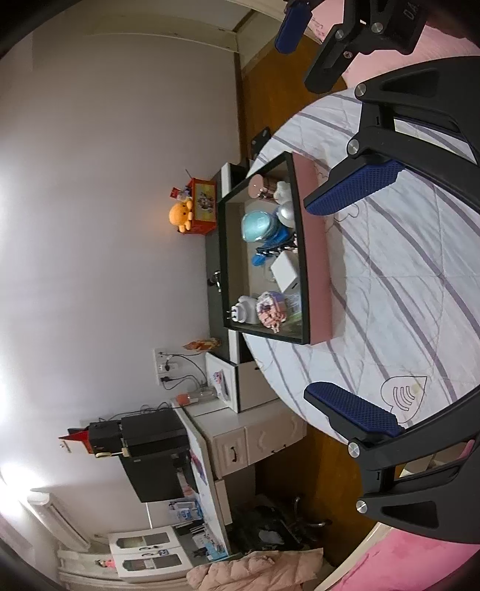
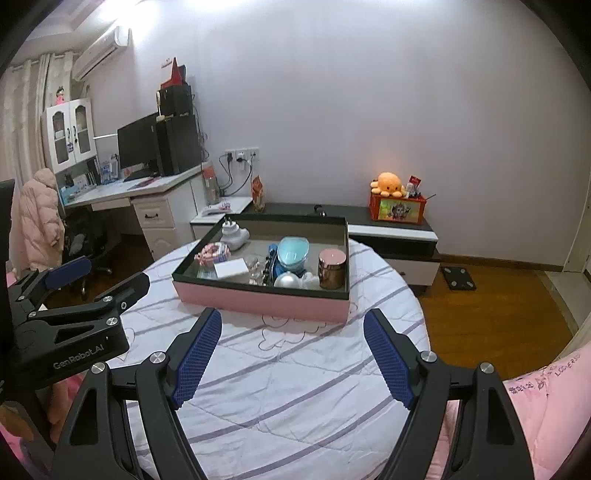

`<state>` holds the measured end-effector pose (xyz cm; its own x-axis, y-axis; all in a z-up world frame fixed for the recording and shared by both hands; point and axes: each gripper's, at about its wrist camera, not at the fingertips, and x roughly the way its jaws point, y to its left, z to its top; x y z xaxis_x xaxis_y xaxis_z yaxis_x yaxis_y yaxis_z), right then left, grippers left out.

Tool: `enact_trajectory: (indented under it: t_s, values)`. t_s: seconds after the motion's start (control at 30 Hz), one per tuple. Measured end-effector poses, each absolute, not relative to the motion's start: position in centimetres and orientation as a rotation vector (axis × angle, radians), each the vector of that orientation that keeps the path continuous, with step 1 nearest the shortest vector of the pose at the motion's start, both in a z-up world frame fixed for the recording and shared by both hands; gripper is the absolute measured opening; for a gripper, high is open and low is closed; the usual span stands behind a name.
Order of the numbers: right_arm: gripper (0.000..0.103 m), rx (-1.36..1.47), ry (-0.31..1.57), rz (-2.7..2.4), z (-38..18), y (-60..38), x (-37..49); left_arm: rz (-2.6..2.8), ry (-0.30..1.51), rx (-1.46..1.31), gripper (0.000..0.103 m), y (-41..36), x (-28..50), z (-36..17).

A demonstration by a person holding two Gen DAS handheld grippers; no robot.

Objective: Organize rigid objects

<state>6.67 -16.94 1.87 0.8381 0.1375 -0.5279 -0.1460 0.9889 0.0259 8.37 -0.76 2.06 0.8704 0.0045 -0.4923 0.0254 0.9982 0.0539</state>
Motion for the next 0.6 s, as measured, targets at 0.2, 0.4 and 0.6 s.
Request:
enact_trajectory:
  t_s: [0.2,0.4,0.6]
  values:
    - [0.081,-0.018,0.504,0.142,2.9,-16.8,5.6,-0.007,0.460,0.058,0.094,-0.9,7.2,3.2]
    - [0.084,-0.035,0.459,0.128,3.4,-16.5,4.6,-0.001,0.394,0.073,0.094,-1.1,5.5,4.0]
    - [0.084,-0.028,0.419,0.116,3.2,-16.4,4.0,0.000,0.332,0.063,0.094,-0.9,4.1,4.2]
